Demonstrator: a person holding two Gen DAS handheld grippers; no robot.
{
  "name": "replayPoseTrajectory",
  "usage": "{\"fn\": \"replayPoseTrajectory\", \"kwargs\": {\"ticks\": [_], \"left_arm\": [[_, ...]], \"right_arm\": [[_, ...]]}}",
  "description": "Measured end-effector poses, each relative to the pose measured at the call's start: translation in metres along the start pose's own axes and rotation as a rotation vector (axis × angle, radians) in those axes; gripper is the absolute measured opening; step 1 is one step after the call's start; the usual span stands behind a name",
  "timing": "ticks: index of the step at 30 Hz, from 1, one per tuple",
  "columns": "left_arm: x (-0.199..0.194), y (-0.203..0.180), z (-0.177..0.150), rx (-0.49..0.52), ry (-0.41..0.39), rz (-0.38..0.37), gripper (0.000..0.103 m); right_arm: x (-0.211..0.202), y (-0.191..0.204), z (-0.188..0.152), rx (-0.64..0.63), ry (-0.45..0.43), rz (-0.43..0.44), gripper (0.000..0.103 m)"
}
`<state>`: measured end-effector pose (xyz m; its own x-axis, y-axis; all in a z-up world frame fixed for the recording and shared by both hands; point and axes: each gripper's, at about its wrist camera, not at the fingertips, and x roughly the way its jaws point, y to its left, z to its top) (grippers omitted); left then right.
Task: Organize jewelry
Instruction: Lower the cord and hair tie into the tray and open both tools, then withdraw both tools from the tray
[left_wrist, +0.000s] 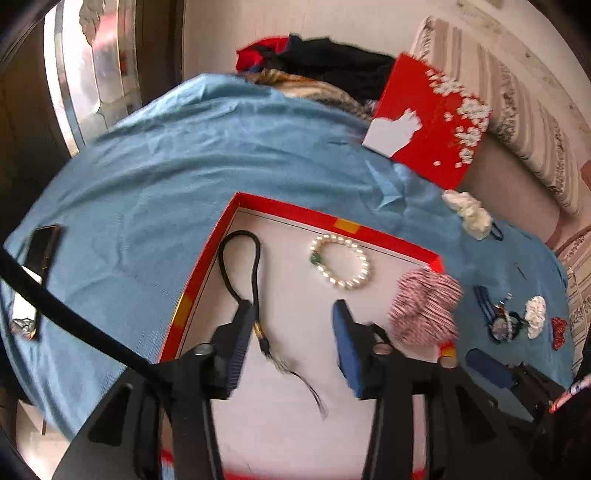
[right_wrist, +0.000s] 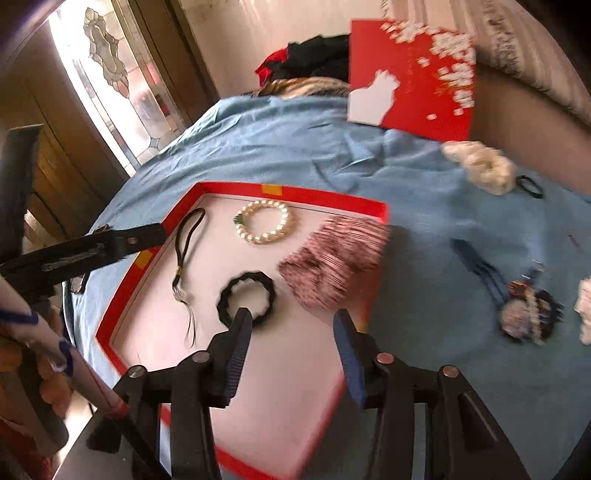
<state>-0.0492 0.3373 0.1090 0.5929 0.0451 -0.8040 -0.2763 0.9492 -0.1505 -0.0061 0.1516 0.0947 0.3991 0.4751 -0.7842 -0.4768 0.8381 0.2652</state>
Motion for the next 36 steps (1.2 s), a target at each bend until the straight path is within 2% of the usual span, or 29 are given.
{"fn": "replayPoseTrajectory", "kwargs": {"ticks": [3,9,16,27,36], "left_arm": [[-0.026,-0.017,-0.016,0.023,-0.035,0.02,0.052],[-0.069,-0.071,-0.057,0.122,-0.079,0.035,0.053],[-0.092,-0.13,-0.092,0.262,-0.103,0.041,0.056],[-0.092,-0.179,-0.114,0.388,-0.085,0.063,0.057],[-0.058,-0.19,-0.115,0.37,-0.001,0.027,0.059]], "right_arm": [[-0.026,-0.019,-0.016,0.018,-0.022,-0.018,0.054],[-0.078,-0.068,-0.061,0.071,-0.055,-0.119,0.055],[-0.125,-0.129,-0.105,0.156,-0.086,-0.225,0.056],[-0.152,-0.185,-0.143,0.278,-0.102,-0.28,0.056],[-0.15,-0.223,-0.159,0.347,-0.088,-0.316,0.057]]}}
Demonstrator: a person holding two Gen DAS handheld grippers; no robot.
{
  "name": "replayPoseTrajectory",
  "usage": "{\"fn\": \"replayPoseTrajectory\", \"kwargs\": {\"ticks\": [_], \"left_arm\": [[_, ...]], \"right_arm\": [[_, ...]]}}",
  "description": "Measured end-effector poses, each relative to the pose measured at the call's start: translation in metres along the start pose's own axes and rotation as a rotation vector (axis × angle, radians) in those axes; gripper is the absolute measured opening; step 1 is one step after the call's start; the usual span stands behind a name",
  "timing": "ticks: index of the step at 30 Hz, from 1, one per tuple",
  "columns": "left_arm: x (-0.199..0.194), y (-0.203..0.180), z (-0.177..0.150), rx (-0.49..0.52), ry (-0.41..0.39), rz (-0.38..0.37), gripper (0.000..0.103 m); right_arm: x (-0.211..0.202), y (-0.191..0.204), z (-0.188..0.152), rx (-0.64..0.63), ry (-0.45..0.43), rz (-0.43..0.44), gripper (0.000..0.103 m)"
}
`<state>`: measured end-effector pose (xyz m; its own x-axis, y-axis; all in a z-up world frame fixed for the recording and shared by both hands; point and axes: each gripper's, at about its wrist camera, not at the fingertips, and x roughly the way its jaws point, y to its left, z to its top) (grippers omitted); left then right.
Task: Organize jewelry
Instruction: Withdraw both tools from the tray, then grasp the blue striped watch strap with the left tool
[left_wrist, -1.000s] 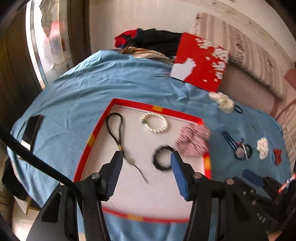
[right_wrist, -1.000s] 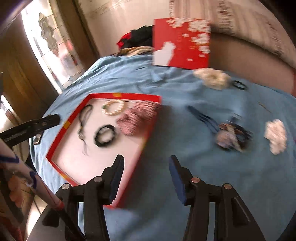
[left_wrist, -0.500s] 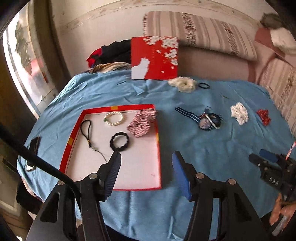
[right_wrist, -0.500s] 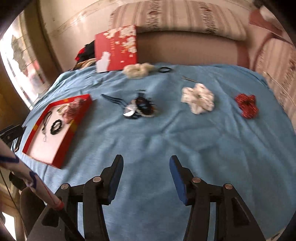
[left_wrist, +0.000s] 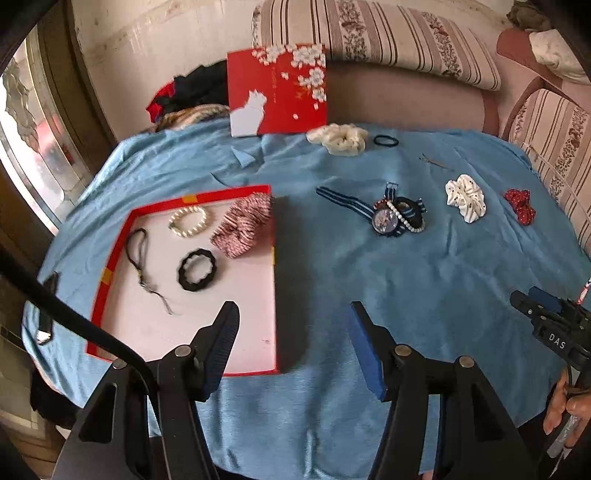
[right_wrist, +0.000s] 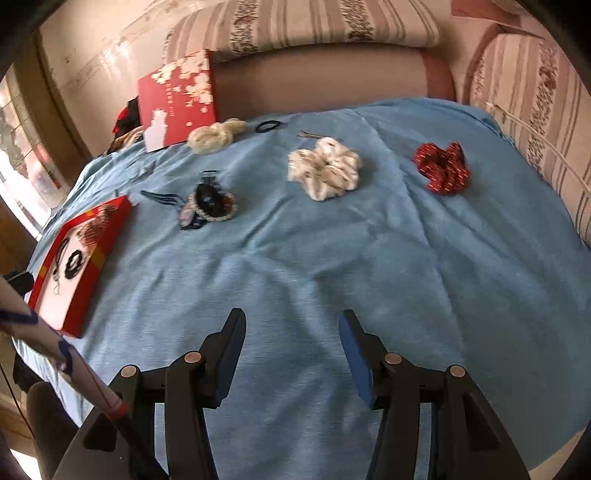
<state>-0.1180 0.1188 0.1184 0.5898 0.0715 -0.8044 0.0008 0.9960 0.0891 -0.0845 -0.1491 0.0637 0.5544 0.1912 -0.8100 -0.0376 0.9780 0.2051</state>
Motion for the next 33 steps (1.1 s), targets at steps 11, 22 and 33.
{"fn": "replayPoseTrajectory", "kwargs": {"ticks": [11,22,33], "left_arm": [[0.083,-0.034,0.03,-0.024,0.098,-0.153,0.059],[0.19,-0.054,0.096,-0.274,0.203,-0.301,0.059],[0.196,-0.063,0.11,-0.249,0.2,-0.299,0.0]], "right_arm": [[0.017,-0.06,0.011,0.123,-0.001,-0.049,0.057],[0.031,-0.078,0.015,0.166,-0.021,-0.043,0.057],[0.037,-0.073,0.012,0.149,-0.036,-0.052,0.057]]}}
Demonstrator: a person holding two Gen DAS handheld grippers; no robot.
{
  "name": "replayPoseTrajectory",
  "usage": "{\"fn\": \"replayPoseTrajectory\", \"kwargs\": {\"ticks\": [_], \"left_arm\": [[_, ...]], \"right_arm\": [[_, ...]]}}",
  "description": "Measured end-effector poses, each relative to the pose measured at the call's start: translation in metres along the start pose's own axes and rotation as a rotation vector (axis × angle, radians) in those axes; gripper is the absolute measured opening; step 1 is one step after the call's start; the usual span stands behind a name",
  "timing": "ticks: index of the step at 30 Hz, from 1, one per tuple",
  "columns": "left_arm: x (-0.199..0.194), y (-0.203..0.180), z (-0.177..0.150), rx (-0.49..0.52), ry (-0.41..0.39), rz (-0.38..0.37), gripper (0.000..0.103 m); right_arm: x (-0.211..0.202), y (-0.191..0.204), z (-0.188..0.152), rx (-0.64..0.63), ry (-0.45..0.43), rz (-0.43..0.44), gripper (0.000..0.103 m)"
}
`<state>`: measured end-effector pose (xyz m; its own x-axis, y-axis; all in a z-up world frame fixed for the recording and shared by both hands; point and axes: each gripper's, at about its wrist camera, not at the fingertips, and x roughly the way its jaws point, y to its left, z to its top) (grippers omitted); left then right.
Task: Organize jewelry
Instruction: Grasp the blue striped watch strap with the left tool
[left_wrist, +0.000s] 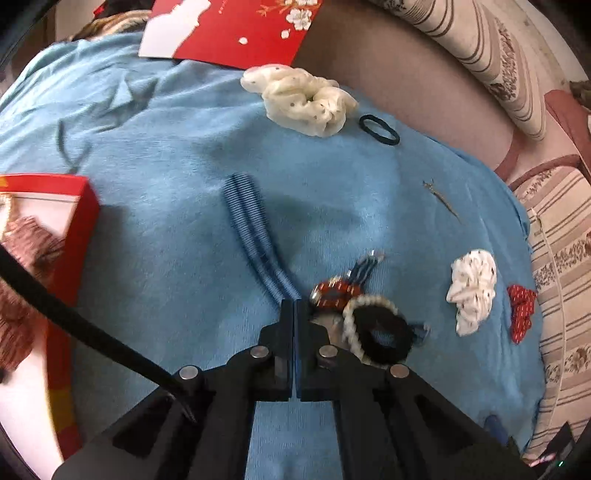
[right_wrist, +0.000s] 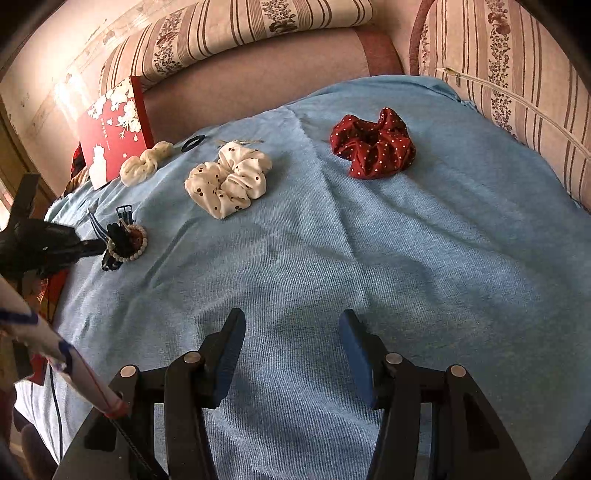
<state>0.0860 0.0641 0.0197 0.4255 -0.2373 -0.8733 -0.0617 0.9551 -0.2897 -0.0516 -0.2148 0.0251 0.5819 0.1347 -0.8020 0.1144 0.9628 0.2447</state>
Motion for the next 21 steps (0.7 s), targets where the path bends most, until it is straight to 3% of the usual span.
{"fn": "replayPoseTrajectory", "kwargs": {"ticks": [8,12,14,15,16,21], "left_arm": [[-0.059,0.019,-0.045,0.081,-0.025,0.01,0.0],[-0.063,0.024,-0.041,0.061,-0.026,0.028,0.002],[-0.061,0.029,-0.028,0.008,-0.045,-0.002,0.02],[-0.057,0.03,-0.02,-0.012,-0.057,-0.012,0.043],[-0.052,0.029,-0.012,-0.029,-0.077,-0.006,0.057],[-0.016,0.021,0.027,0.009,-0.124,0.059,0.065]], "right_arm": [[-0.003,0.002,-0.008,-0.025,-0.01,-0.016,0.058],[-0.004,0.008,-0.014,-0.055,-0.026,-0.044,0.062],[-0.004,0.01,-0.016,-0.06,-0.033,-0.045,0.065],[-0.004,0.011,-0.018,-0.067,-0.04,-0.05,0.065],[-0.004,0.012,-0.02,-0.075,-0.044,-0.055,0.065],[0.001,0.019,-0.022,-0.129,-0.061,-0.076,0.074]]}}
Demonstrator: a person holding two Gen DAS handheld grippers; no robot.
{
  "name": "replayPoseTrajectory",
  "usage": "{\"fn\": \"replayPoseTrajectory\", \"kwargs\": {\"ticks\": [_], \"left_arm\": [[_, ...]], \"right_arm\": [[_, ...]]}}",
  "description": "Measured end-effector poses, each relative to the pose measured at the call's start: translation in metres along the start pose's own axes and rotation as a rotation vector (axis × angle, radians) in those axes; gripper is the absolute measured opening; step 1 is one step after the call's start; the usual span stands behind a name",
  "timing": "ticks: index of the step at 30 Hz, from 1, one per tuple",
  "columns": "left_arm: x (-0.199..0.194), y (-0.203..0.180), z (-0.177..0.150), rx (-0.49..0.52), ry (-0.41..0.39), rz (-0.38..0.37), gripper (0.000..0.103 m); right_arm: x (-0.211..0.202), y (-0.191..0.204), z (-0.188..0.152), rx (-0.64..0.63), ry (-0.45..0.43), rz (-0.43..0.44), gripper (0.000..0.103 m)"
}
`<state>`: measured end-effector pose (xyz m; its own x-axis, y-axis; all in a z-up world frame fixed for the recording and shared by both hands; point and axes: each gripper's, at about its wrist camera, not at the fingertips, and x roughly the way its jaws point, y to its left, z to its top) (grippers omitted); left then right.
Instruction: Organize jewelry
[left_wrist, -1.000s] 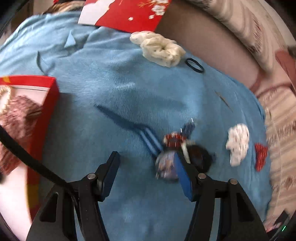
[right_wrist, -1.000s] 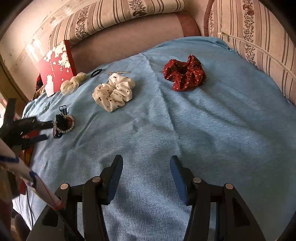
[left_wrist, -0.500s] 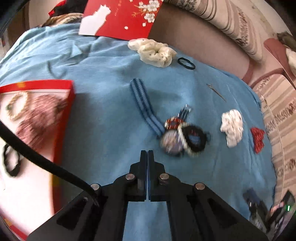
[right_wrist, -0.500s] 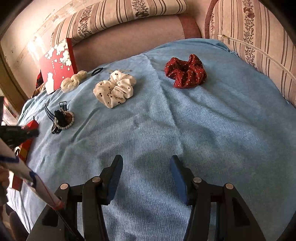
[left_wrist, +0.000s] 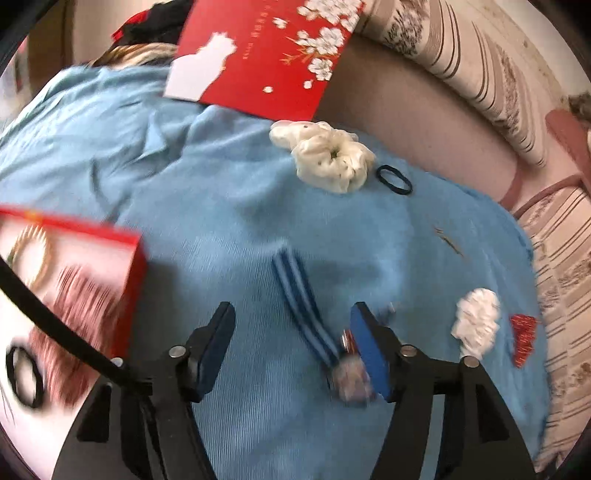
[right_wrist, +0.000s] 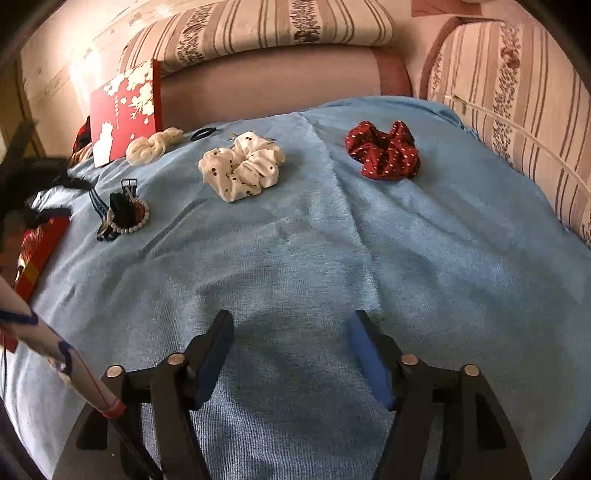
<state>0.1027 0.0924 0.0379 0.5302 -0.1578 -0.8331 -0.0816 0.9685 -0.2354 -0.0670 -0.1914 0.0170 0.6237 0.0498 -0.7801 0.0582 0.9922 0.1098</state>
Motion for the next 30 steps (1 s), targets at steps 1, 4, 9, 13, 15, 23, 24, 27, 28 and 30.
{"fn": "replayPoseTrajectory", "kwargs": {"ticks": [1,4,9,13,15,23,24,27,28,30], "left_arm": [[0.007,-0.003,0.004,0.018,-0.003,0.022,0.065],[0.027,-0.01,0.01,0.075,0.034,0.069,0.04],[0.01,-0.018,-0.011,0.095,0.085,0.011,0.014],[-0.043,-0.02,-0.036,0.102,0.062,-0.053,0.014],[-0.071,-0.017,-0.052,0.095,0.052,-0.085,0.014],[-0.135,0.019,-0.138,0.025,0.111,-0.159,0.015],[-0.136,0.026,-0.149,0.019,0.129,-0.148,0.015],[-0.141,0.046,-0.171,-0.014,0.154,-0.148,0.016],[-0.147,0.053,-0.177,-0.015,0.146,-0.133,0.016],[-0.157,0.058,-0.182,-0.002,0.121,-0.112,0.016]], "right_arm": [[0.001,0.002,0.0,-0.013,-0.001,-0.004,0.075],[0.004,0.003,0.001,-0.021,-0.003,-0.005,0.076],[0.005,0.001,0.001,-0.012,-0.007,0.006,0.077],[0.005,0.001,0.001,-0.013,-0.009,0.006,0.077],[0.005,0.001,0.001,-0.013,-0.01,0.006,0.077],[0.004,0.004,0.0,-0.025,-0.011,-0.011,0.077],[0.004,0.004,0.0,-0.028,-0.01,-0.014,0.077],[0.004,0.006,-0.001,-0.034,-0.01,-0.023,0.077],[0.004,0.006,-0.001,-0.037,-0.01,-0.027,0.077],[0.004,0.007,-0.001,-0.042,-0.009,-0.034,0.077]]}}
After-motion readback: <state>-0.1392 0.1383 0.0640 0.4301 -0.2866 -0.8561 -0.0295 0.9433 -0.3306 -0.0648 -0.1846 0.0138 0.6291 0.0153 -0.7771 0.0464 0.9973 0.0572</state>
